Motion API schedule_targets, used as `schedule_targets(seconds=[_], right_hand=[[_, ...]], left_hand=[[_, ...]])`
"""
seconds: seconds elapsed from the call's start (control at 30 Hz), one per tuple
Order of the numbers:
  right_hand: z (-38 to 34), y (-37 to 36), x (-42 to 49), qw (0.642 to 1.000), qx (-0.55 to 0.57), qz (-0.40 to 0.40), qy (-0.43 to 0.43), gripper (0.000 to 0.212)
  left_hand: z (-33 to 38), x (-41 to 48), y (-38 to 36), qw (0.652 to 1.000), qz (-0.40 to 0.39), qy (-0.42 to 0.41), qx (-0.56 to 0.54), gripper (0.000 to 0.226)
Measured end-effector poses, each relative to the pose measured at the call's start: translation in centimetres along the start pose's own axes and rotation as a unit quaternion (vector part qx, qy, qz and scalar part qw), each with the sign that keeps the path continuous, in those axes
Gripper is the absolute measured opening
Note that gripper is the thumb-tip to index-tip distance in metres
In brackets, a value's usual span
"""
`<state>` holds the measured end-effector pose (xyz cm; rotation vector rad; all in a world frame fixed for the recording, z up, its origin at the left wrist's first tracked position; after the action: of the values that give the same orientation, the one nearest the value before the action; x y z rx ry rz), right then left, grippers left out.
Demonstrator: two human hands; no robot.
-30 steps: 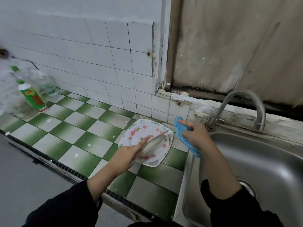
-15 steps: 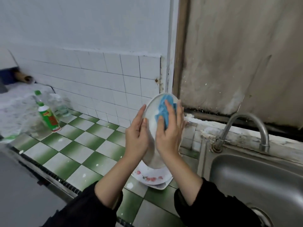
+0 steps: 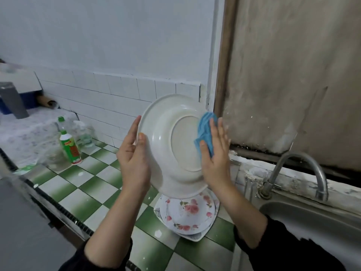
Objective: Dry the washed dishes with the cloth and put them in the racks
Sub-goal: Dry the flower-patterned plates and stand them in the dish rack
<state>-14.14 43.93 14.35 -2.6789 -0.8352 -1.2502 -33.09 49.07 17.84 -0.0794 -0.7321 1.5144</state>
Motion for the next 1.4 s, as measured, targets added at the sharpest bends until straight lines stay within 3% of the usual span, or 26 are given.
schedule_targets(seconds=[0.07, 0.1, 0.17, 0.23, 0.3, 0.33, 0.43, 0.5, 0.6, 0.7, 1.0, 1.1, 1.27, 1.33, 1.4], right_hand=[[0.3, 0.3, 2.3, 0.997, 0.021, 0.02, -0.074, 0.06], [-0.7, -0.1, 2.3, 0.998, 0.007, 0.009, -0.059, 0.059], [-3.8, -1.3, 0.4, 0.997, -0.013, -0.054, 0.057, 0.057], [-5.9, -2.3, -3.0, 0.971, -0.022, -0.135, 0.197, 0.056], [-5.2, -1.8, -3.9, 0.96, -0.041, -0.142, 0.237, 0.056], [-4.3, -1.2, -2.8, 0.974, -0.028, -0.115, 0.193, 0.055], [-2.1, 0.4, 1.6, 0.997, 0.029, -0.024, -0.062, 0.049], [-3.4, -0.1, 3.3, 0.995, 0.021, -0.027, -0.092, 0.048], [-8.6, -2.2, 1.5, 0.99, -0.033, -0.095, 0.095, 0.05], [-10.8, -4.3, -4.2, 0.945, -0.091, -0.137, 0.282, 0.051], [-6.1, -2.3, -9.1, 0.896, -0.083, -0.061, 0.432, 0.04], [-2.7, -0.8, -9.2, 0.922, -0.025, -0.037, 0.384, 0.04], [-0.4, 0.5, -5.2, 0.987, 0.068, -0.007, 0.145, 0.047], [-0.9, 0.9, -2.7, 0.992, 0.111, -0.015, 0.06, 0.047], [-2.0, 1.0, 0.0, 0.99, 0.134, -0.021, 0.038, 0.044]], left_hand=[[0.0, -0.4, 0.3, 1.0, -0.002, 0.018, 0.001, 0.034], [-0.1, -0.7, 0.3, 1.0, -0.001, 0.026, 0.005, 0.034], [-0.4, -1.3, 0.4, 0.999, 0.006, 0.04, 0.006, 0.033], [-0.5, -1.6, 1.1, 0.998, 0.031, 0.054, -0.005, 0.033], [-0.1, -1.6, 1.8, 0.997, 0.055, 0.061, -0.011, 0.033], [0.2, -1.6, 2.2, 0.996, 0.064, 0.061, -0.009, 0.033], [0.9, -1.9, 2.2, 0.996, 0.066, 0.053, 0.005, 0.038], [1.4, -2.6, 1.2, 0.998, 0.04, 0.038, 0.028, 0.04], [1.5, -3.2, 0.1, 0.999, 0.01, 0.017, 0.051, 0.029], [1.8, -2.3, 0.9, 0.998, 0.059, 0.015, 0.026, 0.026], [1.4, -1.9, 2.7, 0.99, 0.13, 0.038, -0.037, 0.029], [2.2, -0.7, 3.8, 0.985, 0.154, 0.032, -0.069, 0.03], [3.3, 0.3, 4.8, 0.988, 0.127, 0.036, -0.075, 0.032], [3.4, 0.4, 4.7, 0.992, 0.096, 0.035, -0.075, 0.031], [3.3, 0.1, 4.3, 0.996, 0.06, 0.032, -0.06, 0.028]])
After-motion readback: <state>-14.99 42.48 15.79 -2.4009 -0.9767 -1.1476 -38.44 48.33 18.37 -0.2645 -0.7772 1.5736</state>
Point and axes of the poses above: each hand's wrist, its own x-axis towards the middle knuckle, its own y-axis out of the back of the hand, z = x × y, the point moved 5 cm from there along x, towards the middle knuckle, and after that the axes turned 6 degrees about z, right-handed, at the moved point
